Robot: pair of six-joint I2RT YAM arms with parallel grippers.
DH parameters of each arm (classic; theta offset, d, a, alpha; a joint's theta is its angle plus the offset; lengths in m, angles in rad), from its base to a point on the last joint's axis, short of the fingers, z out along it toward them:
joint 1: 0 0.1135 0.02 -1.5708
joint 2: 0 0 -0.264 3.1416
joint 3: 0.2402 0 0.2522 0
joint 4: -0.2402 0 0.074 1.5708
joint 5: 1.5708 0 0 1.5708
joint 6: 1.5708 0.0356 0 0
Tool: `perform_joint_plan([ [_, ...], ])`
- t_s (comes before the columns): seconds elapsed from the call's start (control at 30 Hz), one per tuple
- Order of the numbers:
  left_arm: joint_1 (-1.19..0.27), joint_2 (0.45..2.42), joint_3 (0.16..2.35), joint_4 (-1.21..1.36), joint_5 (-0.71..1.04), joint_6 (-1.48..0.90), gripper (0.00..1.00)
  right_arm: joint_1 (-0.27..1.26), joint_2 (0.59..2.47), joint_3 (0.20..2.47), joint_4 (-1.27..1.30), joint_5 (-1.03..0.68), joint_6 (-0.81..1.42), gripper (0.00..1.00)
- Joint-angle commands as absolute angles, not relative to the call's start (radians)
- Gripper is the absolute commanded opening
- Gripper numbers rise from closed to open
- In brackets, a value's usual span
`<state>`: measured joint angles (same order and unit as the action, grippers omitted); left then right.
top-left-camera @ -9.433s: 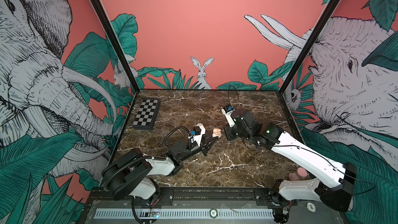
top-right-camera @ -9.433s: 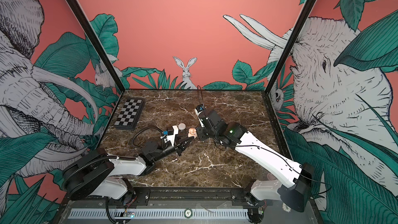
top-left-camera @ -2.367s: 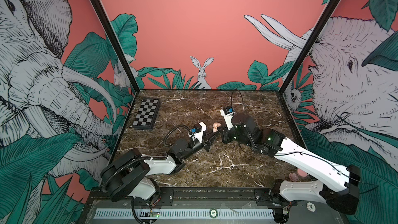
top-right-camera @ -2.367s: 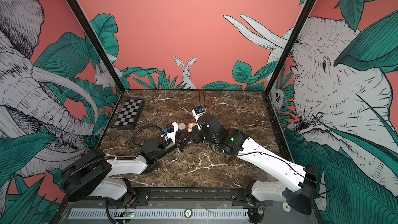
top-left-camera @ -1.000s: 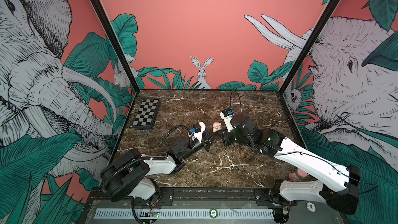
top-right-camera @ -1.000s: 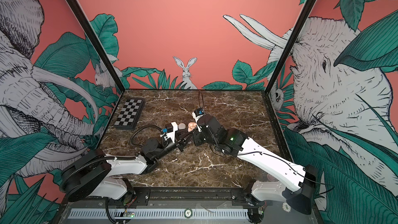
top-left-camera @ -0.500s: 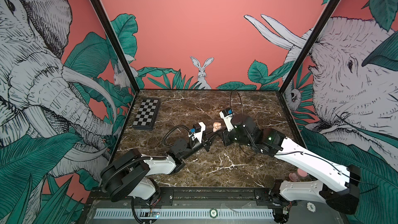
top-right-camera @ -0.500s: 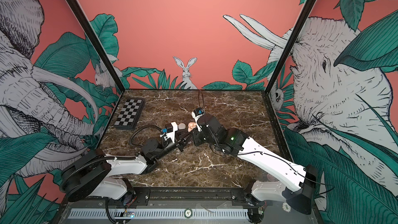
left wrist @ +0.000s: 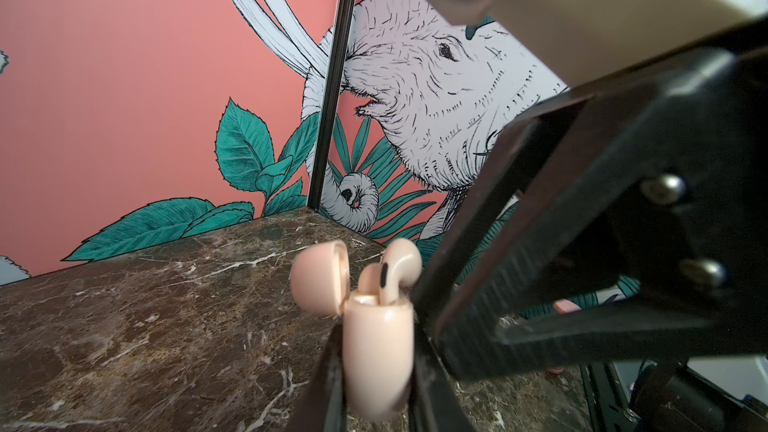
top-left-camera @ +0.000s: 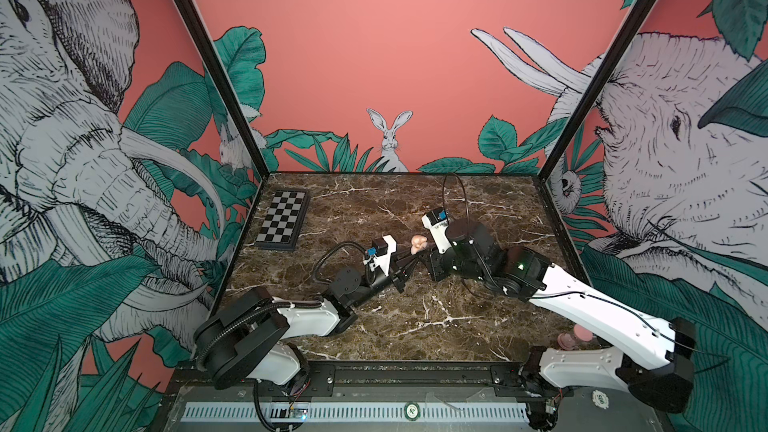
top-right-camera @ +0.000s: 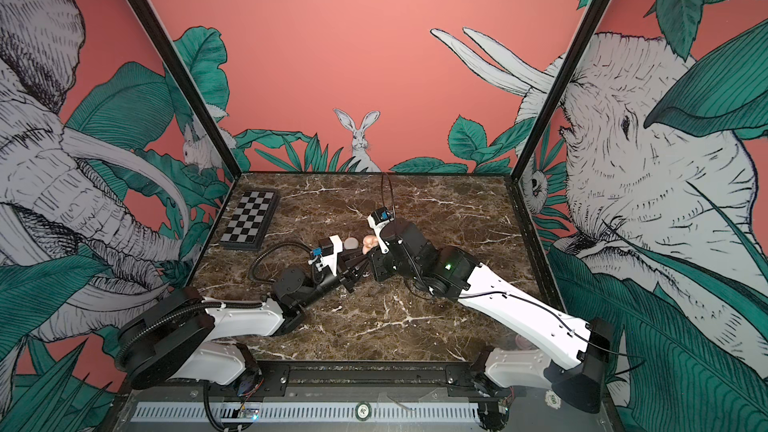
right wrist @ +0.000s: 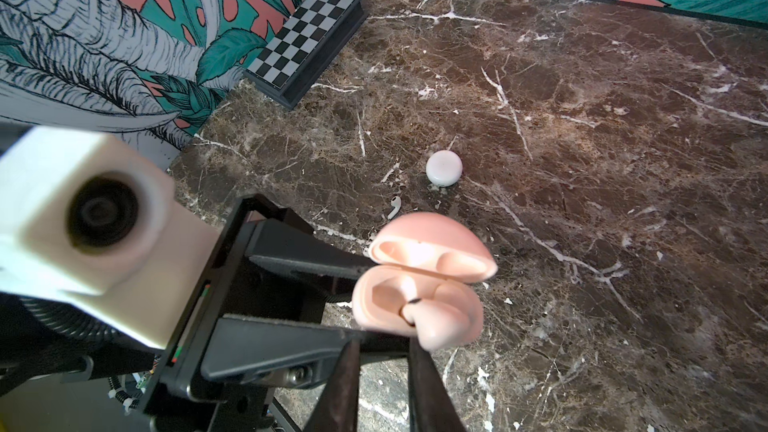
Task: Insert the wireless bluetooth earbuds into the charging case
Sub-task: 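Press the earbud further into the pink case slot with the right gripper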
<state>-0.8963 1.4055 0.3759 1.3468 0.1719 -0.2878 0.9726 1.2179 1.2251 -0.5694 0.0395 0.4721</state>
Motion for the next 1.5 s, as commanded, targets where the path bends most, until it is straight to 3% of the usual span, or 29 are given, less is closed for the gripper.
perform_joint_plan([
  [0.0, -0.896, 1.38, 0.375, 1.402, 0.181, -0.288, 0.0, 0.976, 1.185, 1.218, -0.554, 0.002, 0.456, 0.21],
  [0.17, -0.896, 1.379, 0.374, 1.402, 0.18, -0.287, 0.0, 0.978, 1.153, 1.202, -0.542, -0.036, 0.438, 0.23],
  [0.33, -0.895, 1.383, 0.377, 1.401, 0.188, -0.29, 0.0, 0.976, 1.135, 1.22, -0.562, -0.008, 0.421, 0.32],
  [0.53, -0.896, 1.369, 0.374, 1.402, 0.201, -0.297, 0.0, 0.958, 1.138, 1.23, -0.559, -0.014, 0.409, 0.58],
  [0.73, -0.897, 1.363, 0.369, 1.402, 0.223, -0.304, 0.0, 0.903, 1.137, 1.22, -0.518, -0.087, 0.42, 0.71],
  [1.1, -0.897, 1.368, 0.368, 1.402, 0.232, -0.308, 0.0, 0.884, 1.137, 1.2, -0.451, -0.198, 0.437, 0.7],
  [1.47, -0.897, 1.369, 0.375, 1.401, 0.229, -0.304, 0.0, 0.884, 1.136, 1.187, -0.473, -0.187, 0.444, 0.69],
])
